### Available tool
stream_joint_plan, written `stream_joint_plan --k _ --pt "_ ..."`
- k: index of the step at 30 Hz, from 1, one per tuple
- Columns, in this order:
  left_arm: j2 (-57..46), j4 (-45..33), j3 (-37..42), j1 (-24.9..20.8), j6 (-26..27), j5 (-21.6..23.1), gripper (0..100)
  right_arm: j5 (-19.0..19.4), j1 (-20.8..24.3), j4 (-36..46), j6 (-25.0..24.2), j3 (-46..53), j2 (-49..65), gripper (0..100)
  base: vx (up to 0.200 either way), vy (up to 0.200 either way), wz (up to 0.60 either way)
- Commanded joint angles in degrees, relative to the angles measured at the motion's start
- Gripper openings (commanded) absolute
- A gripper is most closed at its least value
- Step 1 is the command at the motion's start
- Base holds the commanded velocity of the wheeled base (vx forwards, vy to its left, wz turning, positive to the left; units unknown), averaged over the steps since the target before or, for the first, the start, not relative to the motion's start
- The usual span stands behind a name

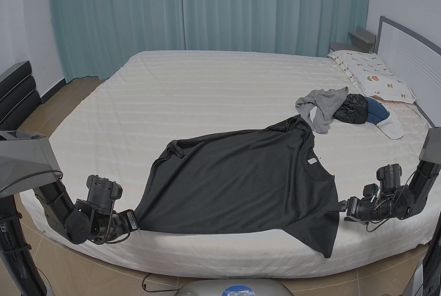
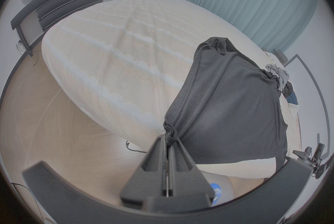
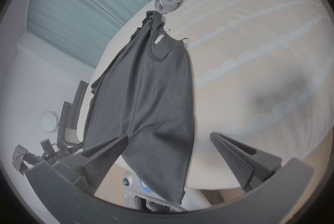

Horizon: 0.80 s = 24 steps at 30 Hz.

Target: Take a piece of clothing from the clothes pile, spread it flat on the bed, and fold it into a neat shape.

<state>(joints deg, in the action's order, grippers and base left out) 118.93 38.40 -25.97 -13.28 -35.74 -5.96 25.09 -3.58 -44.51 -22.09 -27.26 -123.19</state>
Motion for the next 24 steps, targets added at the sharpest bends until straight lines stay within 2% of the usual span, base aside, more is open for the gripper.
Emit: stream_joint_plan --k 1,7,11,17,24 --pt "0.1 0.2 -0.3 0.0 -0.1 -0.1 0 -0.4 0.2 0.5 -0.2 -3.7 -4.6 0 0.0 0.0 0.0" --pt "-0.4 0.4 -0.7 0.1 -0.4 -0.4 0 -1.4 0.2 0.5 -0.4 -7.2 -6.9 0 0.0 0.0 0.0" --pt "-1.2 0.8 -2.5 0.2 -1.3 -1.6 0 -1.7 0.2 0.4 -3.6 -11.6 -7.1 0 0.0 0.0 0.0" --pt "-0.5 4.6 -7.5 0.2 -10.1 -4.8 0 -2.6 0.2 0.7 -9.1 -19.8 -7.0 0 0.0 0.0 0.0" --pt "0.1 5.5 -10.2 0.3 -14.5 -5.2 0 -3.6 1.2 3.0 -9.6 -26.2 -8.7 0 0.0 0.0 0.0"
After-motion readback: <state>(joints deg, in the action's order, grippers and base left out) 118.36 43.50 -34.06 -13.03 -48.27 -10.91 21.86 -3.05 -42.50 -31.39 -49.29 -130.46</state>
